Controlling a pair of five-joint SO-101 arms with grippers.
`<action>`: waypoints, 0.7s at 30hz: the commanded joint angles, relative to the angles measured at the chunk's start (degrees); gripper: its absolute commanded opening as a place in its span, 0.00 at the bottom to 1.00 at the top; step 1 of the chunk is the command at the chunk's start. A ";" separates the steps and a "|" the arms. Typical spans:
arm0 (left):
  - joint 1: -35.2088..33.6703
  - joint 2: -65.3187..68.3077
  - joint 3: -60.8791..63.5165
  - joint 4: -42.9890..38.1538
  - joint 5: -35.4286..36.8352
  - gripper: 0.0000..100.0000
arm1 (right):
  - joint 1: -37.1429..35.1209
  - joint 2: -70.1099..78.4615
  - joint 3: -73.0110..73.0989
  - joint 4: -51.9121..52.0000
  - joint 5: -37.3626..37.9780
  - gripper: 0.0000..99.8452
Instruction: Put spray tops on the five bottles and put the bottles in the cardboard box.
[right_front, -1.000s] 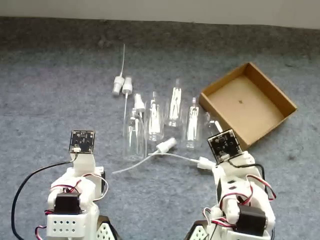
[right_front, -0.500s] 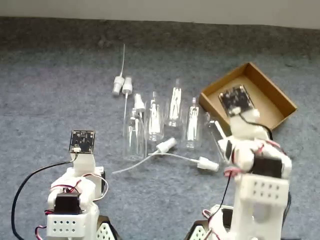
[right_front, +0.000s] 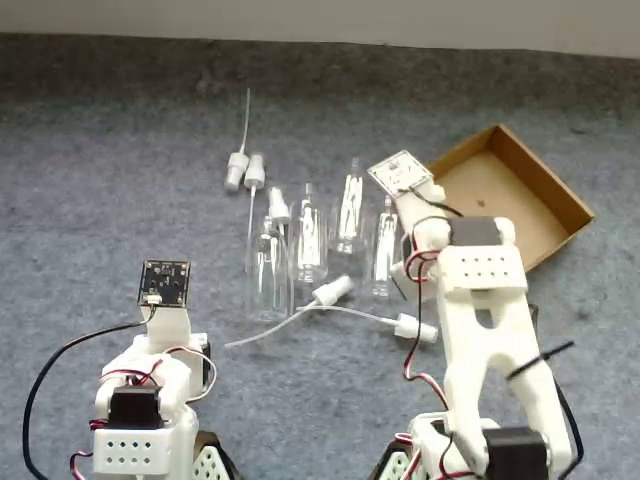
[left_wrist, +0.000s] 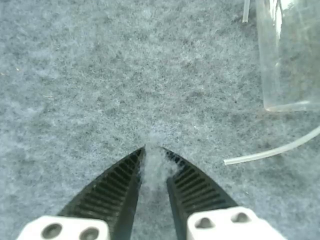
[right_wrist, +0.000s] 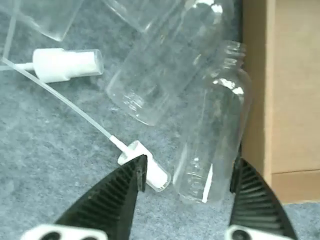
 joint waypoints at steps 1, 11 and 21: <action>1.19 -0.31 1.27 0.18 -0.35 0.00 | -1.10 4.53 -7.43 -0.13 -2.37 0.25; 1.19 -0.31 1.27 0.18 -0.35 0.00 | 1.45 19.12 -15.16 -0.22 -2.64 0.25; 1.19 -0.31 1.27 0.18 -0.35 0.00 | 4.09 24.48 -14.99 -2.24 -2.29 0.25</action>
